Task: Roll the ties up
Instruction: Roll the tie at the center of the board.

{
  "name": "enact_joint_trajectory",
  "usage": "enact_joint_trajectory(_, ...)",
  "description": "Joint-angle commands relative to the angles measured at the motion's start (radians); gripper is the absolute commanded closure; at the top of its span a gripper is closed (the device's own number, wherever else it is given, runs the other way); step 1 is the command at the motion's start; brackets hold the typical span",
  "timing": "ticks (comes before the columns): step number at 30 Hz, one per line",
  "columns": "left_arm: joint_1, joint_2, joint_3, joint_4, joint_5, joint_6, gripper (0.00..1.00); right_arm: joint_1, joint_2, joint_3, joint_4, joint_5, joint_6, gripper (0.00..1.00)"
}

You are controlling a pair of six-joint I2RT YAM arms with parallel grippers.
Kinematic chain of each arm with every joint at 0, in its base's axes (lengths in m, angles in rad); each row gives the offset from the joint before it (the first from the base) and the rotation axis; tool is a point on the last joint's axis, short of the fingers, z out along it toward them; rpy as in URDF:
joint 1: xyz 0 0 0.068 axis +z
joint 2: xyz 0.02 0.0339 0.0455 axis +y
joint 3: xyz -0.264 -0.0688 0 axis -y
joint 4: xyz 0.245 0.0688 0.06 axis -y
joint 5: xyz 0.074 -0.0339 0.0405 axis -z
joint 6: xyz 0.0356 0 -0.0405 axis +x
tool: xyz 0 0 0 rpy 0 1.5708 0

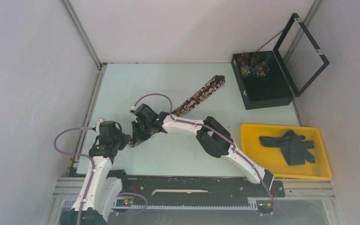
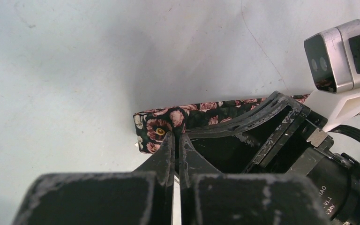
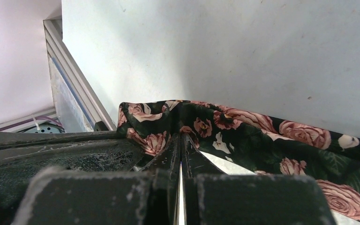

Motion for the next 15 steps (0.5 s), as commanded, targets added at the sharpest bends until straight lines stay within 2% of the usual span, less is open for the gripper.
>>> enact_joint_trajectory(1,-0.004,-0.008,0.043,0.002,-0.002,0.023,1.00,-0.018,-0.036,0.041,0.000,-0.004,-0.023,1.00)
enact_joint_trajectory(10,-0.004,0.007,0.046,0.013,0.006,0.022,1.00,-0.043,-0.078,0.029,-0.042,0.007,-0.061,1.00)
enact_joint_trajectory(15,-0.014,0.022,0.047,0.027,0.010,0.020,1.00,-0.057,-0.127,-0.047,-0.023,0.029,-0.080,1.00)
